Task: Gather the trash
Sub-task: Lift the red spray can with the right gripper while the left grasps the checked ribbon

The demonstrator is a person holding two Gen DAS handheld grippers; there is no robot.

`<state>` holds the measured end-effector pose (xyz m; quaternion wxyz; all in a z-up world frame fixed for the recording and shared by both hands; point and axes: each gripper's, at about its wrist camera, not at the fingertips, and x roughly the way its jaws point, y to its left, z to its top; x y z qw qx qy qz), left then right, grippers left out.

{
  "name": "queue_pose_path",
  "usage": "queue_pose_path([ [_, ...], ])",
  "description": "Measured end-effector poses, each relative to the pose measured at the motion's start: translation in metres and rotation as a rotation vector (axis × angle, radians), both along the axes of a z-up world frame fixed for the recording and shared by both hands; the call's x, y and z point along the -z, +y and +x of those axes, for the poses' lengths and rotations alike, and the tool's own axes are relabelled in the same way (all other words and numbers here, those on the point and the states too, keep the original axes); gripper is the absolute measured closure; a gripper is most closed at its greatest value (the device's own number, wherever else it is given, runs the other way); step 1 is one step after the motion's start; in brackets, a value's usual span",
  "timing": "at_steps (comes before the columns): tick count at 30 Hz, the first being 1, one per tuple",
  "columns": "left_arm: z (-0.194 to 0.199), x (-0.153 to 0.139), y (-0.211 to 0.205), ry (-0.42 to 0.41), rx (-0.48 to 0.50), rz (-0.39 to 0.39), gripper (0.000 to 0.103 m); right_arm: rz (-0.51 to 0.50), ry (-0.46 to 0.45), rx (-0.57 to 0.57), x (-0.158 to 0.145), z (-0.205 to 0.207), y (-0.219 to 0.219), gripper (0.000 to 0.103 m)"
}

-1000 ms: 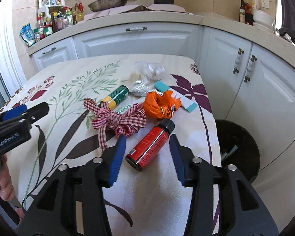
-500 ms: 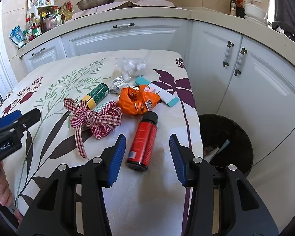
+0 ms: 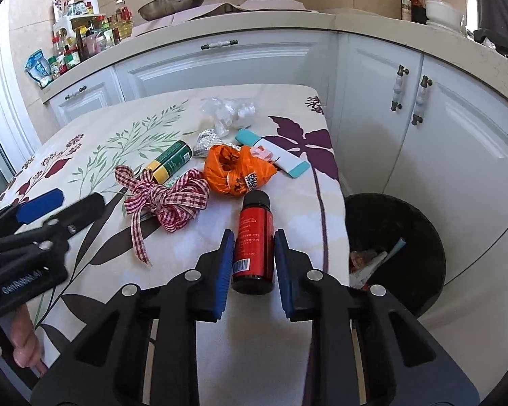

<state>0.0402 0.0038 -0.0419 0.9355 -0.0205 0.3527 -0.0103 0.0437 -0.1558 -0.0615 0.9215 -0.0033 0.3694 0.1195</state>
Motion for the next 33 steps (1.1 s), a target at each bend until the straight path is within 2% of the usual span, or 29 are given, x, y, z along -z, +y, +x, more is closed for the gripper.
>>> queue_pose_path([
  [7, 0.007, 0.005, -0.025, 0.021, 0.036, 0.026, 0.026, 0.028, -0.023, 0.01, -0.004, -0.004, -0.018, 0.08],
  [19, 0.025, 0.008, -0.051, 0.034, 0.037, 0.061, 0.022, 0.065, -0.041, 0.047, -0.004, -0.001, -0.047, 0.08],
  [29, 0.037, 0.014, -0.058, 0.109, 0.05, 0.051, 0.022, 0.078, -0.039, 0.051, 0.0, 0.006, -0.059, 0.08],
  [30, 0.037, 0.015, -0.057, 0.113, 0.049, 0.044, 0.023, 0.079, -0.036, 0.052, 0.001, 0.007, -0.059, 0.08],
  [33, 0.04, 0.017, -0.056, 0.129, 0.053, 0.036, 0.039, 0.081, -0.032, 0.054, 0.003, 0.008, -0.061, 0.08],
])
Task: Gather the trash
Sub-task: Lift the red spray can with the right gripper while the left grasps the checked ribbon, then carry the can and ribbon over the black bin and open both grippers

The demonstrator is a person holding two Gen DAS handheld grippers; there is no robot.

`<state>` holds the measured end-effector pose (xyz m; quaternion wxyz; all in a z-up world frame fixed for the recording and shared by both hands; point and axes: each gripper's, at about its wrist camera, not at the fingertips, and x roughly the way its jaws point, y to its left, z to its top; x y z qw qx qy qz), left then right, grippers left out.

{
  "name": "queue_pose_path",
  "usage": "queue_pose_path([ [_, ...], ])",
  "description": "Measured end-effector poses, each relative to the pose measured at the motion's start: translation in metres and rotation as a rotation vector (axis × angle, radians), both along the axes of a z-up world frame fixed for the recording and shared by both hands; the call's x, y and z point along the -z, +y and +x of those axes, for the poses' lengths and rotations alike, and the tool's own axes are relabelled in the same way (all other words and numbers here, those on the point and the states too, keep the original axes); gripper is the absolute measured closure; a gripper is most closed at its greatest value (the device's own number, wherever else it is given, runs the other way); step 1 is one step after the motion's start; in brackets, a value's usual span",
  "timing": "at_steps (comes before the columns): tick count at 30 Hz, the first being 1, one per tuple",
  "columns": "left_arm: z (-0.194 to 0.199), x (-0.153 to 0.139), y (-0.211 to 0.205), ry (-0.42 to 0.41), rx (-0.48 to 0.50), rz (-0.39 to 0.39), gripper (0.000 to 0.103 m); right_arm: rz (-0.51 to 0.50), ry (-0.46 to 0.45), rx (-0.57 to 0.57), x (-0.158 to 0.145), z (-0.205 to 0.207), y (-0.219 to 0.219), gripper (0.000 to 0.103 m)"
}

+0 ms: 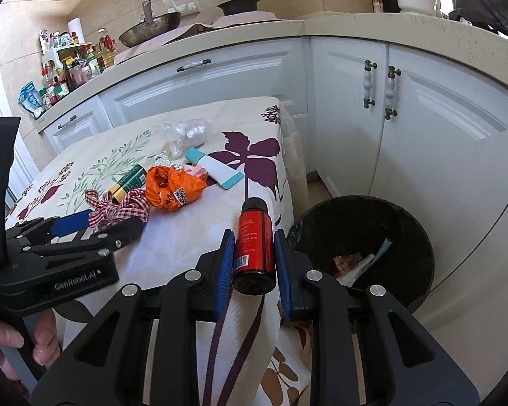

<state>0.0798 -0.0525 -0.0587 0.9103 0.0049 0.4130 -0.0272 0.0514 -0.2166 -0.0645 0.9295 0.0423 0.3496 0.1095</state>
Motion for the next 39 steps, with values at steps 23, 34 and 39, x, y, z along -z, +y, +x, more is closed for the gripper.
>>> queue_pose_path([
  [23, -0.024, -0.001, 0.009, -0.016, 0.061, -0.035, 0.1, -0.026, -0.013, -0.003, -0.005, -0.007, 0.004, 0.08],
  [34, -0.044, -0.029, 0.01, -0.118, 0.08, -0.024, 0.1, -0.044, -0.055, 0.023, -0.019, -0.016, -0.002, 0.08],
  [39, -0.041, -0.036, -0.001, -0.133, 0.097, -0.029, 0.1, -0.053, -0.079, 0.054, -0.025, -0.019, -0.015, 0.08],
])
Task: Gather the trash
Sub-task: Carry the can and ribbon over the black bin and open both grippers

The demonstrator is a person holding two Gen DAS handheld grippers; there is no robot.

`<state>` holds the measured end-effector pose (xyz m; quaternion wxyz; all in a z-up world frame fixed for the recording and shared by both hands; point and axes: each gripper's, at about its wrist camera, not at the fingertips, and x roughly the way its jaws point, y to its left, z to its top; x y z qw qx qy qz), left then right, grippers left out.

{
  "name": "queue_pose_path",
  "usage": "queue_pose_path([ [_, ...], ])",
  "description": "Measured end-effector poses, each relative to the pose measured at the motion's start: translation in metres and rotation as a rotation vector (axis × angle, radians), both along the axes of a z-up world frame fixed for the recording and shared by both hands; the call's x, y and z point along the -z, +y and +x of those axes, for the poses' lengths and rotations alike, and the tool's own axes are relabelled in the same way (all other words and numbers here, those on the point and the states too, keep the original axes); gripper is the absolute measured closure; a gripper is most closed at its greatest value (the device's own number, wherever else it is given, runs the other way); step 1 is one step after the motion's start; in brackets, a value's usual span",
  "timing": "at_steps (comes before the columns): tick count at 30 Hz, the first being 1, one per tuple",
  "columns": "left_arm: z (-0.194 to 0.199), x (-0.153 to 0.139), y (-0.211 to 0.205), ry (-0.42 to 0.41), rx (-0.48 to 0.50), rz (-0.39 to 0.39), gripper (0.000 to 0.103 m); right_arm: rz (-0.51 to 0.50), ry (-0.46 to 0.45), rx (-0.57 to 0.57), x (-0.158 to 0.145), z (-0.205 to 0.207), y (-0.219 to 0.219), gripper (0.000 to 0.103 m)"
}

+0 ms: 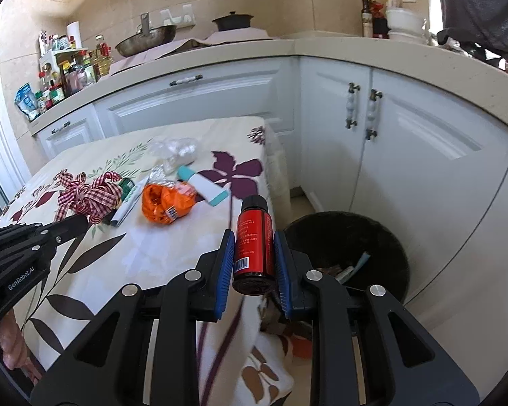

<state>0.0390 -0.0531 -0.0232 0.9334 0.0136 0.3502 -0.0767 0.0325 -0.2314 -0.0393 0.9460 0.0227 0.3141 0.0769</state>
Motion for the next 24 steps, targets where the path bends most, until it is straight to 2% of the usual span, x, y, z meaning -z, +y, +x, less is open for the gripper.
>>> queue_pose_path([
  [10, 0.011, -0.008, -0.043, -0.017, 0.067, 0.002, 0.1, -0.003, -0.035, 0.074, -0.007, 0.0, -0.039, 0.08],
  [24, 0.035, -0.003, -0.119, -0.008, 0.147, 0.023, 0.1, -0.01, -0.058, 0.16, -0.006, 0.011, -0.097, 0.08],
])
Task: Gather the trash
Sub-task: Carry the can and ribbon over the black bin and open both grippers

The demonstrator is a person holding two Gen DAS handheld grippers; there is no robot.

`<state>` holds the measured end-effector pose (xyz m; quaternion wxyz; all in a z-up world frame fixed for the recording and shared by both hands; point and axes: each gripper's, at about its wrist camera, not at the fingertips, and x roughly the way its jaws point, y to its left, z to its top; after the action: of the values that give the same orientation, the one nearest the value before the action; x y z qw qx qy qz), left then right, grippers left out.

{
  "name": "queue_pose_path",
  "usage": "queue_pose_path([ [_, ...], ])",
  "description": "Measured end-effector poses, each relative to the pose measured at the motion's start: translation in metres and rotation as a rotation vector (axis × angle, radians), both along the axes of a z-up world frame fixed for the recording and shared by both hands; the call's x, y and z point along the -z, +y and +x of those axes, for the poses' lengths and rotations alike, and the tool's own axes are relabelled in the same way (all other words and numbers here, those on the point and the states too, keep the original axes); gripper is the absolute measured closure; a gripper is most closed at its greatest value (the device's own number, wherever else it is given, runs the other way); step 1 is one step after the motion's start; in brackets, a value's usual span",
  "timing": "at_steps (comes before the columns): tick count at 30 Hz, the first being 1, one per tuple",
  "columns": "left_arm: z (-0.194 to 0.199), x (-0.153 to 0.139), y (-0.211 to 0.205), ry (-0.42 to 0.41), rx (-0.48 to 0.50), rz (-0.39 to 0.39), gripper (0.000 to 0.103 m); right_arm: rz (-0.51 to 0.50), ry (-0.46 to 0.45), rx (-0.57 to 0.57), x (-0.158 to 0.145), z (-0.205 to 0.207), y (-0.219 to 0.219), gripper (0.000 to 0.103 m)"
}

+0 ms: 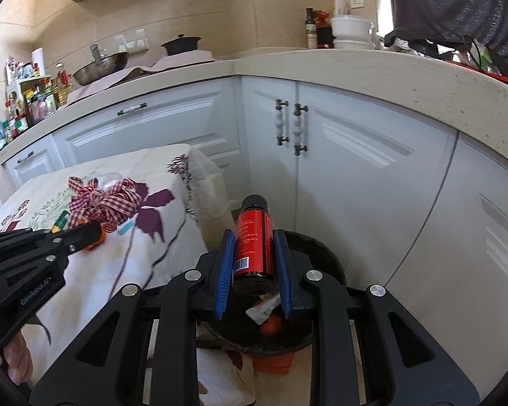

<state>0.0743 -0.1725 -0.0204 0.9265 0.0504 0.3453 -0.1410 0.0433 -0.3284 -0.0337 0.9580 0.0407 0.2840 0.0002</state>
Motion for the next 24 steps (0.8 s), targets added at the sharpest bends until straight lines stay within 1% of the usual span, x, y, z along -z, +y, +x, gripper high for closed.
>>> queue_pose_path([
  [10, 0.018, 0.009, -0.039, 0.018, 0.027, 0.018, 0.1, 0.012, 0.016, 0.033, 0.009, 0.014, -0.023, 0.08],
  [24, 0.043, 0.023, -0.068, 0.054, 0.029, 0.025, 0.099, 0.022, 0.042, 0.07, 0.026, 0.043, -0.037, 0.08],
])
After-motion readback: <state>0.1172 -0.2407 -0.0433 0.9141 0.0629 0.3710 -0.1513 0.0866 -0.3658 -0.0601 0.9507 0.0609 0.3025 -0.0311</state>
